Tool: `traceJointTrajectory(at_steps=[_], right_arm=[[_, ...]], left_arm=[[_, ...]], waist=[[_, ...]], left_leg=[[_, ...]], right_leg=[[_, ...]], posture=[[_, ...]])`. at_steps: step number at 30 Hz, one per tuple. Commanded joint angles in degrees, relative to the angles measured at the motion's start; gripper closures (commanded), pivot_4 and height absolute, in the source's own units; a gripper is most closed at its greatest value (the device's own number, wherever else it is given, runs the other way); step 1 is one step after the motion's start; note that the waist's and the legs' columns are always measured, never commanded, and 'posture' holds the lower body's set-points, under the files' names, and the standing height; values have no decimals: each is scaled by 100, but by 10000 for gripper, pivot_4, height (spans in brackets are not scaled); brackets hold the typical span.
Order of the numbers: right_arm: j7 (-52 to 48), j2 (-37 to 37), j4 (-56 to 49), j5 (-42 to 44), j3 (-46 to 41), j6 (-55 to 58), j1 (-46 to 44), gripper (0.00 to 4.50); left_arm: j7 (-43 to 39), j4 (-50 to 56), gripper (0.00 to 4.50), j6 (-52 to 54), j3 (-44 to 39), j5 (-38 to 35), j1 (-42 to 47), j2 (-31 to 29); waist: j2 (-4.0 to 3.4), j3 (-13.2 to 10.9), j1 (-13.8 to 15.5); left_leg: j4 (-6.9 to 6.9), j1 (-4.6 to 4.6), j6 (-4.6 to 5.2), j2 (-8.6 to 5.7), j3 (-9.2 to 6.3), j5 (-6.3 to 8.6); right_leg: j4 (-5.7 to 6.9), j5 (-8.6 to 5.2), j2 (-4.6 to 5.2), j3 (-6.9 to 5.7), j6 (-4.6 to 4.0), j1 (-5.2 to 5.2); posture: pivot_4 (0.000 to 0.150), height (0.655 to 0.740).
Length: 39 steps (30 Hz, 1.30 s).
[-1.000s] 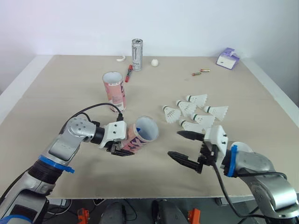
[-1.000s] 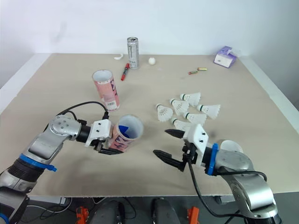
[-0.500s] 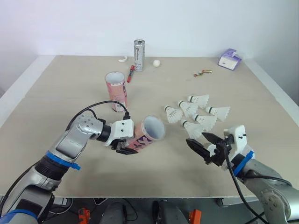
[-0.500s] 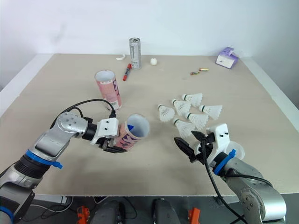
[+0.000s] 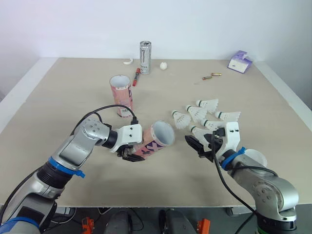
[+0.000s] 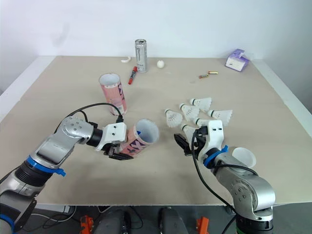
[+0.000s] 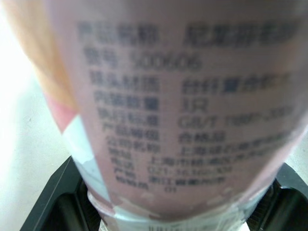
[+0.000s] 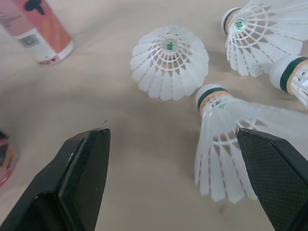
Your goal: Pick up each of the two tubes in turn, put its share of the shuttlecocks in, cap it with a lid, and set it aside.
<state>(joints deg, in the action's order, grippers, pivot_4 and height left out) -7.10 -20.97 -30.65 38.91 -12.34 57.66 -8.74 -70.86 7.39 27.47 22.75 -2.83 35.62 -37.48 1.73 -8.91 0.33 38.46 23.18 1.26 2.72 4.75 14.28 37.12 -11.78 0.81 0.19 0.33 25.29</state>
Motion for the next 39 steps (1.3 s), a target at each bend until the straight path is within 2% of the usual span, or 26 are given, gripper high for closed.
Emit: traceJointTrajectory(at_steps=[1,8,11,17,18,26,32,36,39], right_arm=[[336,78,22,-106,-33,239,-245,0],[700,213,145,-354,62,585,-555,0],[784,226,131,-468,116,730,-622,11591],[850,296,34,-614,115,894,-646,41111],[859,308,3,-618,109,927,-651,43726],[681,14,-447,-665,149,1166,-724,43726],[-876,-1666,-1424,-115,-228,827,-923,43726],[-2142,-2724,-1418,-180,-554,-216,-976,43726],[-3286,-3406,-1350,-488,-503,-1402,-970,43726]], left_arm=[[7,114,14390,73,122,35,-66,-16],[62,155,14390,161,127,15,-104,7],[77,168,14716,191,125,13,-113,13],[132,190,14716,245,112,13,-138,28],[139,183,14716,240,114,17,-143,29],[195,20,14716,198,140,45,-119,65],[211,-240,14716,121,115,66,-51,118],[233,-494,14716,-39,134,117,-10,172],[238,-595,14716,-115,146,140,-2,196]], waist=[[0,0,0],[-1,1,-1],[-1,1,-1],[-2,1,-2],[-2,1,-2],[-3,2,-2],[-12,5,1],[-13,7,7],[-17,8,8]], left_leg=[[0,0,0,0,1,0],[0,2,1,-1,-2,-1],[0,2,1,0,-2,-1],[0,2,2,0,-4,-1],[0,2,1,0,-4,-1],[0,2,8,-3,-5,-5],[2,2,13,-11,-6,-6],[2,-2,29,-18,-22,-15],[0,-4,46,-25,-26,-25]], right_leg=[[0,0,0,0,0,0],[2,-1,-3,11,3,0],[2,-1,-6,19,4,0],[2,-3,-28,54,6,-1],[2,-3,-35,67,7,-1],[3,-1,-50,99,11,-3],[2,-4,-52,114,20,-7],[0,-17,-54,110,-2,-18],[1,-14,-54,114,-1,-23]], posture=[[1500,7400],[1500,7400],[1500,7400],[1500,7400],[1500,7400],[1500,7400],[1500,7400],[1500,7400],[1500,7400]])
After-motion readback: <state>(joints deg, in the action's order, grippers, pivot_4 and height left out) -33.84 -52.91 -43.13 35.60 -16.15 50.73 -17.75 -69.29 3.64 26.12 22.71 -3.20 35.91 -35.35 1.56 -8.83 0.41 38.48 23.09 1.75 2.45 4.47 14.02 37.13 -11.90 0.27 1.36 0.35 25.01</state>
